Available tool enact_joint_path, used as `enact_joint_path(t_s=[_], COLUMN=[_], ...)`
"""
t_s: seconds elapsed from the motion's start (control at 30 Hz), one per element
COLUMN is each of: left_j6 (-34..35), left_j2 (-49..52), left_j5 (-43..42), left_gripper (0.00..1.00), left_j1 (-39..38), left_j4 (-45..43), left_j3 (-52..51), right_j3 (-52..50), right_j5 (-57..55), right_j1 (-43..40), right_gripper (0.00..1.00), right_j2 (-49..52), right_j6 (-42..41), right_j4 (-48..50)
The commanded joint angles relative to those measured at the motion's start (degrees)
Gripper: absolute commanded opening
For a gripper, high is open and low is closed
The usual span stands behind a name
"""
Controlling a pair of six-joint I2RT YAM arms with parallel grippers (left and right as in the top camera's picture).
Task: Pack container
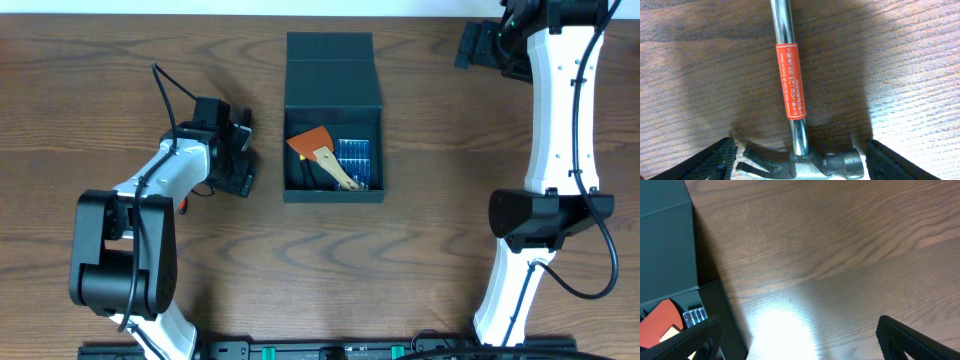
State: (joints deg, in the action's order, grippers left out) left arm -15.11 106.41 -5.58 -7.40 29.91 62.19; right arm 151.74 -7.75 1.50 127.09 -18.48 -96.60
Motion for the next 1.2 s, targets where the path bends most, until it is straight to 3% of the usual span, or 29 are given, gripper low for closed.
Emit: enact_joint_path(t_s=[0.0, 0.73, 1.17], left_j6=[-0.81, 0.92, 0.96], left_j2=[1.20, 3.54, 6.05], left_j5=[0.28, 0.26, 0.28], left_gripper=[0.81, 0.81, 0.80], left_j1=[-0.02, -0.02, -0.02], left_j4=[-0.04, 5.18, 11.45], left_j3=[-0.13, 0.26, 9.14], right_j3=[0.79, 0.79, 0.79], right_j5=[-0.63, -0.63, -0.63], right_j1=[-0.24, -0.17, -0.07], right_gripper=[0.99, 0.99, 0.99], right_j2=[-0.22, -0.22, -0.22], right_j6=[-0.57, -0.57, -0.57], right_j4=[-0.07, -0.09, -0.09])
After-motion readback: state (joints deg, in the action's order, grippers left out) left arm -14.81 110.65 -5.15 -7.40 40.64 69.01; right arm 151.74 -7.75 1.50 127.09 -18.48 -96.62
